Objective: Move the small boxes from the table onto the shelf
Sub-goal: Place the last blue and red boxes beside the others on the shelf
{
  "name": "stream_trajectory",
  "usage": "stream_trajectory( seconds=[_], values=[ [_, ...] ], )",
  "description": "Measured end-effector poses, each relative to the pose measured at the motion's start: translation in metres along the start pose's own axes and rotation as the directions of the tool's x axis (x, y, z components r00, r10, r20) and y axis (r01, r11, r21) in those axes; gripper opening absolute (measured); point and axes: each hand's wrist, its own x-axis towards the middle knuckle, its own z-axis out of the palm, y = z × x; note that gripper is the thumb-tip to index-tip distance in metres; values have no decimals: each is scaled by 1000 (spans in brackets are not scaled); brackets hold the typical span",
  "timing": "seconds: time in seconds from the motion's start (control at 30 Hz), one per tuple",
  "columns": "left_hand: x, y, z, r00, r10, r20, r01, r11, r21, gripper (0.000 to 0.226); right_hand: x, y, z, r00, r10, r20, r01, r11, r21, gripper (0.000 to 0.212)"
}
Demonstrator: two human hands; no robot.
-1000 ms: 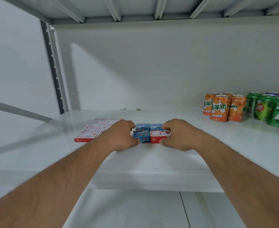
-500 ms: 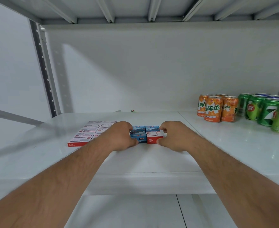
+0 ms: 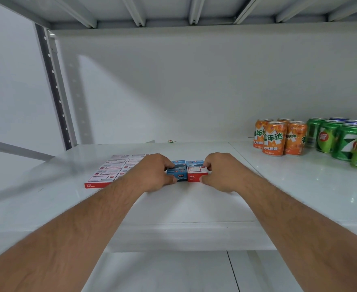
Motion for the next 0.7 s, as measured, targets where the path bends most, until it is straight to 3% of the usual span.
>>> stream_trajectory(
  seconds=[0.3,0.5,0.7],
  values=[
    [4,-2,3,1000,5,-3,-6,1000,-20,51,-1,-1,1,1000,2,-1,-2,1000,28,34],
    [2,4,2,999,-31,38,31,999,21,71,-6,-3,-3,998,21,53,-24,998,65,47],
    [2,13,-5,990,-12,139,3,998,65,60,-7,-4,-12,990,21,136,-36,993,114,59]
  ],
)
